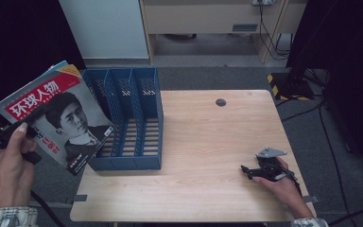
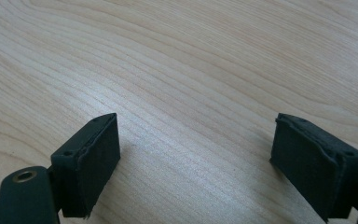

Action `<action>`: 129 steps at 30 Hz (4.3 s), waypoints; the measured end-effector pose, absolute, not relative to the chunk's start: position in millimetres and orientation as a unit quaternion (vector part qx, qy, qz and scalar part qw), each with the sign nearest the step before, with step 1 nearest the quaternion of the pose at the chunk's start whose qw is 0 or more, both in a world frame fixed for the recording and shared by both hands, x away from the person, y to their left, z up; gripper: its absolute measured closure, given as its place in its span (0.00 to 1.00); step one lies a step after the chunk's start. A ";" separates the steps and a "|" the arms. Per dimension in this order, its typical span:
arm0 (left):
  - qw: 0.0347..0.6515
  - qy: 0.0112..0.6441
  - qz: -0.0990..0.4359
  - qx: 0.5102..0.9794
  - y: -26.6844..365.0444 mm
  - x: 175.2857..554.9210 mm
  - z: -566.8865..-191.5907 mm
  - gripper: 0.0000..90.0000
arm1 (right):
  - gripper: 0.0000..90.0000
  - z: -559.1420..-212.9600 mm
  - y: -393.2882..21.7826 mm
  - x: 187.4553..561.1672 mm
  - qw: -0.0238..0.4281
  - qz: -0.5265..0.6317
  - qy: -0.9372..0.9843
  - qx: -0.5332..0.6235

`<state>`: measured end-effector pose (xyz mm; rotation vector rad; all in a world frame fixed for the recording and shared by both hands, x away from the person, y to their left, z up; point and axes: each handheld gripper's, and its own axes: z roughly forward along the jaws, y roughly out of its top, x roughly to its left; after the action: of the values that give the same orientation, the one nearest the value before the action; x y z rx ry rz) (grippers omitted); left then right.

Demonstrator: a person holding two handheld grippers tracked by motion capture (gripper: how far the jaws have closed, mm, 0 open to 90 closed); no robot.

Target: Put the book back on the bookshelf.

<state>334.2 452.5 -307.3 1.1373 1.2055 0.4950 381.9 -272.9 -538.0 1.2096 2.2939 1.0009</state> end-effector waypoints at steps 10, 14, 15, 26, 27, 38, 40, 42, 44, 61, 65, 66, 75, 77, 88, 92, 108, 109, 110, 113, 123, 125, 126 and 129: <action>0.640 0.538 0.229 0.499 459.4 341.0 -312.3 0.96 | 0.17 -538.1 -272.9 382.0 0.180 0.354 0.812 0.428; 0.637 0.538 0.230 0.502 456.8 345.3 -313.3 0.96 | 0.17 -538.0 -273.0 382.3 0.180 0.354 0.812 0.427; 0.636 0.538 0.230 0.503 455.7 346.2 -313.2 0.96 | 0.17 -538.0 -273.0 382.4 0.180 0.354 0.812 0.427; 0.634 0.537 0.231 0.506 448.0 356.5 -312.5 0.96 | 0.17 -538.1 -272.9 382.5 0.181 0.354 0.812 0.427; 0.635 0.537 0.230 0.505 447.2 357.3 -312.4 0.96 | 0.17 -538.1 -272.9 382.5 0.180 0.354 0.812 0.427; 0.637 0.538 0.227 0.504 440.9 366.7 -312.8 0.96 | 0.17 -538.1 -273.1 383.0 0.181 0.354 0.813 0.425; 0.636 0.537 0.227 0.506 439.5 369.1 -313.3 0.96 | 0.17 -538.1 -273.2 383.0 0.181 0.354 0.814 0.424; 0.638 0.536 0.226 0.504 438.1 371.4 -313.5 0.96 | 0.17 -538.2 -273.1 383.0 0.181 0.354 0.813 0.425; 0.639 0.535 0.226 0.504 437.2 373.6 -313.0 0.96 | 0.17 -538.2 -273.1 383.0 0.181 0.354 0.813 0.425; 0.638 0.526 0.246 0.506 424.0 391.1 -313.9 0.96 | 0.17 -538.1 -273.3 383.3 0.181 0.354 0.814 0.424; 0.636 0.525 0.250 0.508 422.4 391.4 -313.7 0.95 | 0.17 -538.1 -273.2 383.2 0.181 0.354 0.814 0.424; 0.635 0.525 0.251 0.509 422.0 391.1 -313.2 0.95 | 0.17 -538.1 -273.2 383.1 0.180 0.354 0.814 0.424; 0.633 0.525 0.260 0.506 421.8 390.5 -310.5 0.95 | 0.17 -538.1 -273.3 383.3 0.181 0.354 0.814 0.424; 0.633 0.525 0.260 0.506 421.8 391.2 -310.8 0.95 | 0.17 -538.1 -273.3 383.3 0.181 0.354 0.814 0.424; 0.633 0.524 0.272 0.500 415.9 397.1 -314.7 0.95 | 0.17 -538.1 -273.3 383.3 0.181 0.354 0.814 0.424; 0.634 0.522 0.276 0.499 414.0 398.1 -316.0 0.95 | 0.17 -538.1 -273.3 383.3 0.181 0.354 0.814 0.424; 0.628 0.520 0.291 0.500 406.0 403.4 -322.8 0.95 | 0.17 -538.1 -273.3 383.3 0.181 0.354 0.814 0.424; 0.628 0.520 0.292 0.500 405.8 404.0 -323.5 0.95 | 0.17 -538.1 -273.3 383.3 0.181 0.354 0.814 0.424; 0.628 0.519 0.294 0.500 405.8 404.2 -323.6 0.95 | 0.17 -538.1 -273.3 383.3 0.181 0.354 0.814 0.424; 0.626 0.519 0.296 0.501 405.0 404.8 -326.5 0.95 | 0.17 -538.1 -273.3 383.3 0.180 0.354 0.814 0.424; 0.623 0.522 0.297 0.501 405.0 404.5 -341.0 0.95 | 0.17 -538.1 -273.3 383.4 0.181 0.354 0.814 0.424; 0.622 0.522 0.298 0.502 405.5 404.1 -342.5 0.95 | 0.17 -538.1 -273.3 383.4 0.181 0.354 0.814 0.424; 0.622 0.522 0.300 0.501 405.7 403.7 -343.3 0.95 | 0.17 -538.1 -273.3 383.4 0.181 0.354 0.814 0.424; 0.625 0.521 0.302 0.497 406.5 403.1 -344.7 0.95 | 0.17 -538.1 -273.3 383.4 0.181 0.354 0.814 0.424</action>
<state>403.1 406.5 -344.7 1.1400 1.1957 0.6930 383.4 -273.3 -538.1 1.1965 2.2990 1.0008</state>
